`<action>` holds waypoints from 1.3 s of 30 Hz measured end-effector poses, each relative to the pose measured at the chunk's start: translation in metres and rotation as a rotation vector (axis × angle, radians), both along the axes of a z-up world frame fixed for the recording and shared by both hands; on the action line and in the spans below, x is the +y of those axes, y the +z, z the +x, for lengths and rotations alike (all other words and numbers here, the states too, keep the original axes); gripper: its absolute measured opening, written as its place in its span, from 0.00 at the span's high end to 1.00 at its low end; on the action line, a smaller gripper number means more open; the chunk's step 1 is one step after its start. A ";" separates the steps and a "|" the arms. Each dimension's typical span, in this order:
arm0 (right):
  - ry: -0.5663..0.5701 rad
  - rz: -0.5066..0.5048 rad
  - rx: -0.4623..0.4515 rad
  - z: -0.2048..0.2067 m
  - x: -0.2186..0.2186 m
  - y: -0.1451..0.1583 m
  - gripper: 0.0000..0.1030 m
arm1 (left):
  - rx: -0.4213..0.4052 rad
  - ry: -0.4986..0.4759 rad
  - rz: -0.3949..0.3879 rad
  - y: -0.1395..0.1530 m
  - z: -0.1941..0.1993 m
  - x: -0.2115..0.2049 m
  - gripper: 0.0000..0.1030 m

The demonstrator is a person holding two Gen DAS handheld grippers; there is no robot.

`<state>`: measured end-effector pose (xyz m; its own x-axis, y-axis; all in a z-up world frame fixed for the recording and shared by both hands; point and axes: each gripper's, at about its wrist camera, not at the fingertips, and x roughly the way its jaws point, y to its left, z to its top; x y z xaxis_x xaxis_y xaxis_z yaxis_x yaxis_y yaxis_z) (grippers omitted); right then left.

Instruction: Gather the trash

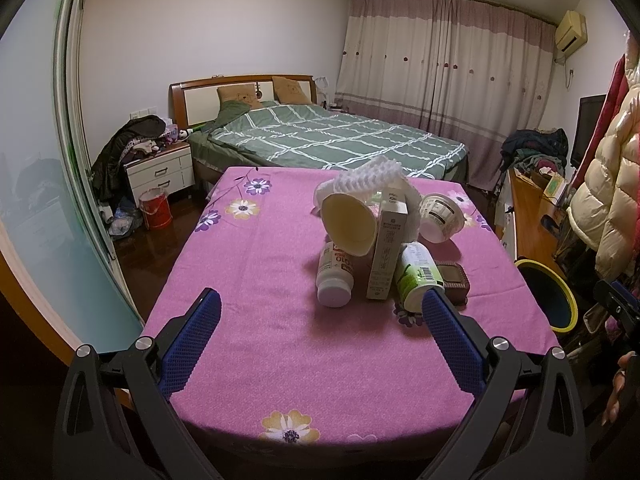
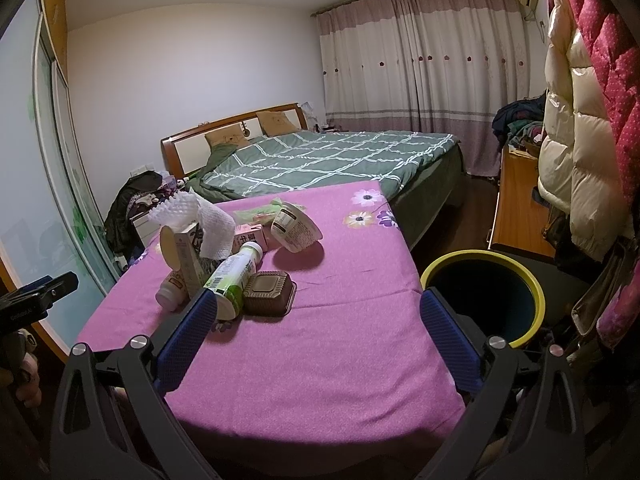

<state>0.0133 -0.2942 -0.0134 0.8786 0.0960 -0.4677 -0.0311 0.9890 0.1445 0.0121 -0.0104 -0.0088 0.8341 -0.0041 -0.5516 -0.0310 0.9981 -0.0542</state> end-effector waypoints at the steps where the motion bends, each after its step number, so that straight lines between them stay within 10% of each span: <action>1: 0.001 0.000 0.003 0.001 0.000 -0.001 0.06 | 0.000 0.000 -0.002 0.000 0.000 0.000 0.04; 25: 0.189 -0.016 0.048 0.135 0.082 -0.002 0.07 | 0.039 0.100 -0.032 -0.026 0.080 0.044 0.04; 32: 0.243 -0.024 0.085 0.188 0.120 -0.008 0.37 | 0.066 0.111 -0.034 -0.040 0.102 0.053 0.04; 39: 0.282 -0.028 0.100 0.212 0.145 -0.012 0.44 | 0.093 0.102 -0.041 -0.053 0.114 0.054 0.04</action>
